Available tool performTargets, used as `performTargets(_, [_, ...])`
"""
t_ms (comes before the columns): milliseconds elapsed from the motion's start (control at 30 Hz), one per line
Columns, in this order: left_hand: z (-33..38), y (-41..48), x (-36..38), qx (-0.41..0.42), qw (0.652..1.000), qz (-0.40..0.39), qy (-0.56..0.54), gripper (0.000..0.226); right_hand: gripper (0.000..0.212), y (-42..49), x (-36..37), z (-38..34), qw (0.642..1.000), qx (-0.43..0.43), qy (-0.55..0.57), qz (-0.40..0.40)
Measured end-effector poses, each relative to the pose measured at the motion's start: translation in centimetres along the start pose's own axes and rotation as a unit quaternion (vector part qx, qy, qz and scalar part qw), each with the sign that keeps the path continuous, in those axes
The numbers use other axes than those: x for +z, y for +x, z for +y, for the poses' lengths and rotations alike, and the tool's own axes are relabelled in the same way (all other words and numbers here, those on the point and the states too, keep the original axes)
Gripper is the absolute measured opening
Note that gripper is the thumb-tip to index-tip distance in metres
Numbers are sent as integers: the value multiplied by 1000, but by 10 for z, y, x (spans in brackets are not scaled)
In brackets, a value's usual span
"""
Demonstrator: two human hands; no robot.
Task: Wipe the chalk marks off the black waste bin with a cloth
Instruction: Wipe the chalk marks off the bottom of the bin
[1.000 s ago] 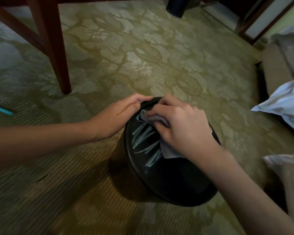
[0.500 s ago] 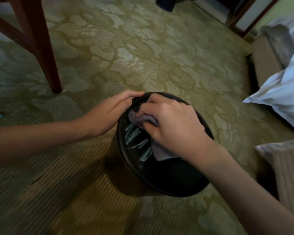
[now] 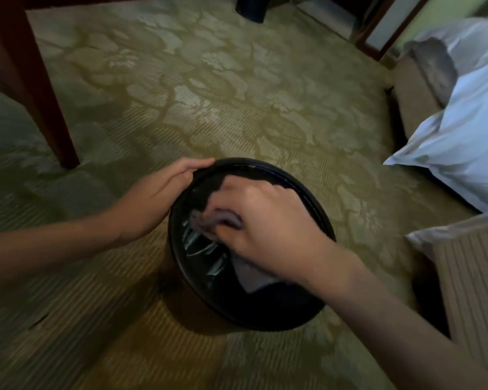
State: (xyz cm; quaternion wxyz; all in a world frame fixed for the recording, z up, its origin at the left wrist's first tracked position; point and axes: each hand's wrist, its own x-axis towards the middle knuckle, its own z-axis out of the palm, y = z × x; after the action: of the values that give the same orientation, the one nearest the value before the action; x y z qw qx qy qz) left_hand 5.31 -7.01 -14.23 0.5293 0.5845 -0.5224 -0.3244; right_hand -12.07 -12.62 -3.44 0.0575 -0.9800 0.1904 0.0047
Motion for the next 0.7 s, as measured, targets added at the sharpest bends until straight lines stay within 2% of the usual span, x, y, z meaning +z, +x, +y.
performTargets(100, [-3,-2,-1,-17,1000,-5,-6,36,17,-23,-19,13,990,29,-7,-138])
performTargets(133, [-3,-3,-1,-19,1000,-5,-5,37,19,-24,-23,16,986,40,10,-160])
performTargets(200, [-1,-2,0,-14,1000,2,-1,37,18,-16,-23,13,989,50,39,-137])
performTargets(300, [2,-1,2,-6,1000,4,-3,37,12,13,-7,-2,999,33,23,-19])
performTargets(367, [2,-1,2,-6,1000,-3,3,36,13,23,0,-7,999,10,-2,31])
performTargets(433, [1,-2,0,-6,1000,-4,6,36,15,18,-1,-2,1000,-8,-9,8])
performTargets(500, [-1,-3,-1,-7,1000,-1,-1,36,23,3,-12,7,995,-15,35,-97])
performTargets(567, [-2,-4,-1,-11,1000,-7,-2,37,18,-10,-22,15,975,-9,91,-201])
performTargets(600, [-2,-4,-1,-16,1000,-10,-8,36,15,-13,-24,16,969,-7,105,-224])
performTargets(633, [-2,-4,0,-20,1000,-13,-17,36,16,-12,-24,15,969,-2,106,-221])
performTargets(700, [-1,-3,1,-18,999,-11,-26,36,16,-3,-19,5,982,9,99,-162])
